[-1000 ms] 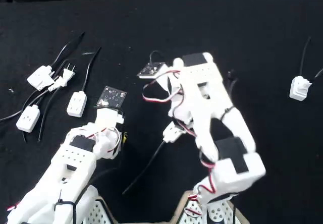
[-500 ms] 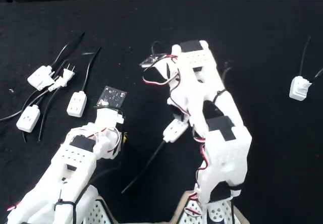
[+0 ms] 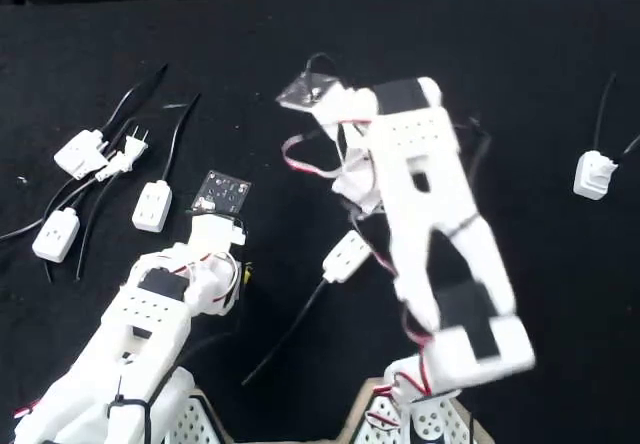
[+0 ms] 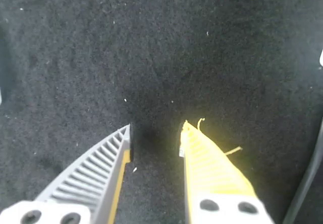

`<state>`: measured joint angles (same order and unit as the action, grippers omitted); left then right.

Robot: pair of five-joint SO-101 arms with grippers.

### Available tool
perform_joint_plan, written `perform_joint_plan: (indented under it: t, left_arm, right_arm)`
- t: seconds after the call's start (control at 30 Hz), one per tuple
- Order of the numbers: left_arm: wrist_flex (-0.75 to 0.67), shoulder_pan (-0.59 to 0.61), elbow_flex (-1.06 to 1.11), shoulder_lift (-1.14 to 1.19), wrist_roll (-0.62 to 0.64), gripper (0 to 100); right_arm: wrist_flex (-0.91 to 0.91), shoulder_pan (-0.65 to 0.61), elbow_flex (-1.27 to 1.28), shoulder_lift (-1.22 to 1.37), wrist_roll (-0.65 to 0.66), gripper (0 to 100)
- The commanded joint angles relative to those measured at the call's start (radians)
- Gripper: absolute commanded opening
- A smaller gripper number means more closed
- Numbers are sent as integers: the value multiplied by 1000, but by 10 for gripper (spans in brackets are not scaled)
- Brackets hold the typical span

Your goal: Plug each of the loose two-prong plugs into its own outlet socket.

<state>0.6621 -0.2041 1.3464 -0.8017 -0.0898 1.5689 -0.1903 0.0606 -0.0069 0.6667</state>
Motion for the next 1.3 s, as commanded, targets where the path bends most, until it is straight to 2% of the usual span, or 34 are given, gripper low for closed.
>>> perform_joint_plan:
  t: [0.0, 0.17, 0.3, 0.37, 0.57, 0.83, 0.97, 1.17, 1.27]
  left_arm:
    - [-9, -8, -8, -21, 8, 166]
    - [-11, -13, -8, -14, 8, 166]
    - [-11, -13, -7, -12, 8, 166]
    - [-11, -13, -7, -12, 8, 166]
    - [-12, -13, 7, -21, 6, 166]
    - [-12, -13, 5, -21, 6, 166]
    - [-12, -13, 2, -21, 6, 166]
    - [-12, -13, -1, -21, 6, 166]
    - [-12, -13, -1, -21, 6, 166]
  right_arm:
    - [-232, 160, 206, -200, -43, 10]
    - [-494, 301, 483, -203, -51, 11]
    - [-723, 327, 598, -148, -51, 11]
    - [-772, 324, 615, -114, -51, 15]
    - [-700, 341, 570, -67, -31, 205]
    - [-532, 410, 530, -67, -5, 209]
    - [-589, 434, 553, -65, -9, 211]
    - [-617, 387, 576, 1, -35, 208]
    - [-697, 376, 575, 71, -37, 205]
